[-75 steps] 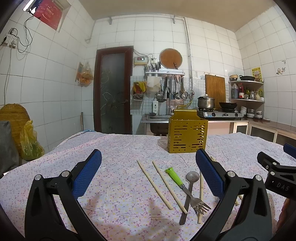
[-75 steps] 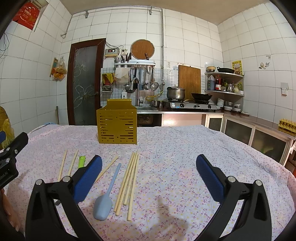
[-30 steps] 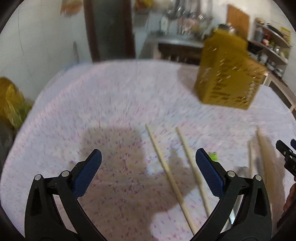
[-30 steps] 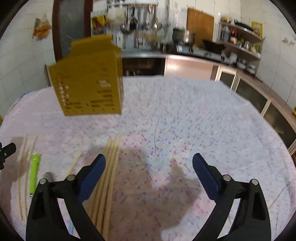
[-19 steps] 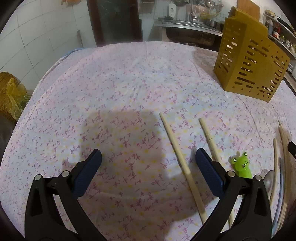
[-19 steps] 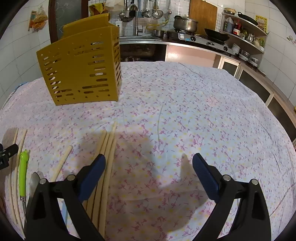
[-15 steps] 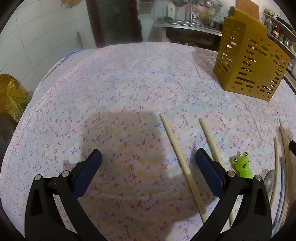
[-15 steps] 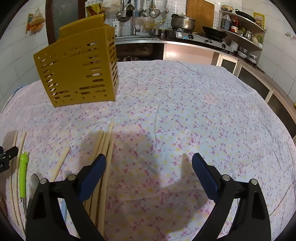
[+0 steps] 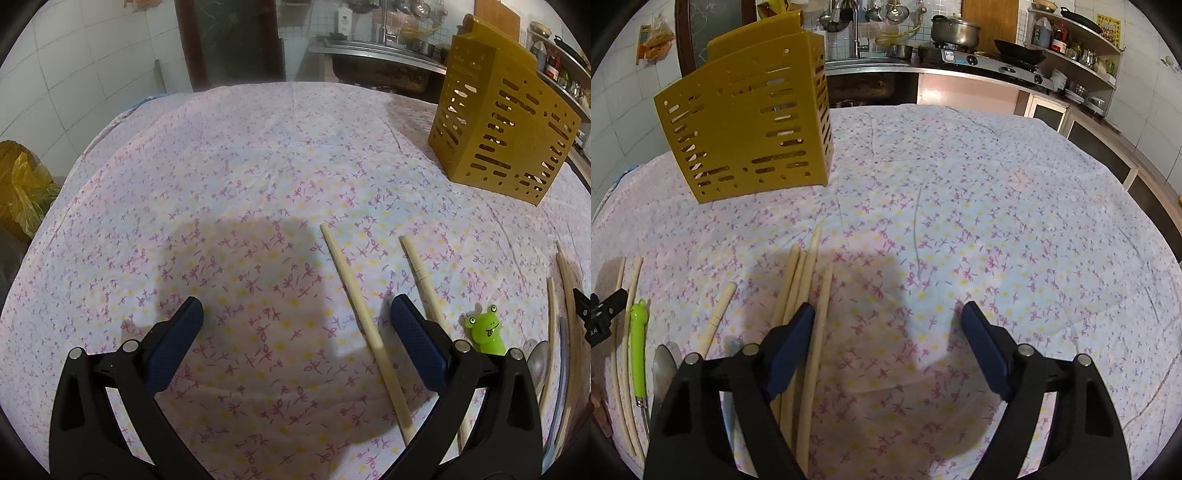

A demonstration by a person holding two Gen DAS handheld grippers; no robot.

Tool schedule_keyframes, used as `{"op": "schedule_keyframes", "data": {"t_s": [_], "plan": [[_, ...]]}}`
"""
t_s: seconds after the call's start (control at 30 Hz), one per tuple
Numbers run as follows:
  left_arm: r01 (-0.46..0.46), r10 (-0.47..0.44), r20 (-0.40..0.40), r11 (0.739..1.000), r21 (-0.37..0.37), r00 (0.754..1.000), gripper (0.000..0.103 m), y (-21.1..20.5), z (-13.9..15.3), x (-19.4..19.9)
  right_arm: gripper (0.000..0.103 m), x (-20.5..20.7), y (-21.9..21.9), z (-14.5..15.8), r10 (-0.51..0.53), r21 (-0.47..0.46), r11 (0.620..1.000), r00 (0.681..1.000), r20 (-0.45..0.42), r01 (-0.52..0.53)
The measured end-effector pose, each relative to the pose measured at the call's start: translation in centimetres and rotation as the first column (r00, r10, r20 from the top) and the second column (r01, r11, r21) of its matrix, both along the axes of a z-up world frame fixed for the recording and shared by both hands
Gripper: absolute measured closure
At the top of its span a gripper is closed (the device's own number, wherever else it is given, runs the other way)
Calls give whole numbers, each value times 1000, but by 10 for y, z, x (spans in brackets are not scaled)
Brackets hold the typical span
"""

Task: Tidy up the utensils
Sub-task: 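Move the right tool to the chopstick bundle while the left tool approaches a single chopstick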

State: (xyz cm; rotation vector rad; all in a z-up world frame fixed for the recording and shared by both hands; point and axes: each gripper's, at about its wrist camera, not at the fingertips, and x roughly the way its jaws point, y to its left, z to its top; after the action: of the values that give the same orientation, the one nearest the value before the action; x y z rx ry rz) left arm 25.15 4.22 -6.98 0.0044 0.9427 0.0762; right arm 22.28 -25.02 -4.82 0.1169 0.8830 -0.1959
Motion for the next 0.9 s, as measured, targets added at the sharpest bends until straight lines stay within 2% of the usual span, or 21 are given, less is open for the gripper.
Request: {"op": "schedule_keyframes", "data": {"t_s": [0.27, 0.37, 0.5, 0.57, 0.63, 0.67, 0.7, 0.73, 0.83, 0.9], "plan": [[0, 0, 0, 999, -36, 1000, 5, 4, -2, 1, 21, 2, -3, -1, -7, 13, 1000, 1000, -8, 7], [0, 0, -2, 999, -33, 1000, 5, 3, -2, 2, 18, 4, -4, -2, -14, 12, 1000, 1000, -18, 14], [-13, 13, -2, 1000, -28, 1000, 5, 2, -1, 3, 19, 5, -3, -3, -24, 11, 1000, 1000, -16, 24], [-12, 12, -2, 1000, -26, 1000, 5, -1, 0, 3, 24, 5, -1, -2, -25, 9, 1000, 1000, -14, 25], [-12, 12, -2, 1000, -23, 1000, 9, -5, 1, 2, 37, 4, 3, 0, -17, 12, 1000, 1000, -6, 17], [-8, 8, 1, 1000, -21, 1000, 15, -8, 3, 0, 41, 3, 6, 1, -11, 11, 1000, 1000, -1, 11], [10, -10, 3, 1000, -23, 1000, 19, -12, 5, -1, 51, 3, 9, 2, -1, 13, 1000, 1000, 3, 1], [25, -25, 0, 999, -27, 1000, 28, -14, 6, -1, 58, 2, 11, 3, 5, 14, 1000, 1000, 5, -5], [49, -50, -16, 998, -43, 999, 45, -19, 10, -1, 69, 5, 20, 5, 19, -1, 1000, 1000, 3, -19], [44, -46, -28, 998, -46, 999, 51, -19, 11, 2, 73, 7, 21, 6, 19, 4, 1000, 1000, -2, -19]]}}
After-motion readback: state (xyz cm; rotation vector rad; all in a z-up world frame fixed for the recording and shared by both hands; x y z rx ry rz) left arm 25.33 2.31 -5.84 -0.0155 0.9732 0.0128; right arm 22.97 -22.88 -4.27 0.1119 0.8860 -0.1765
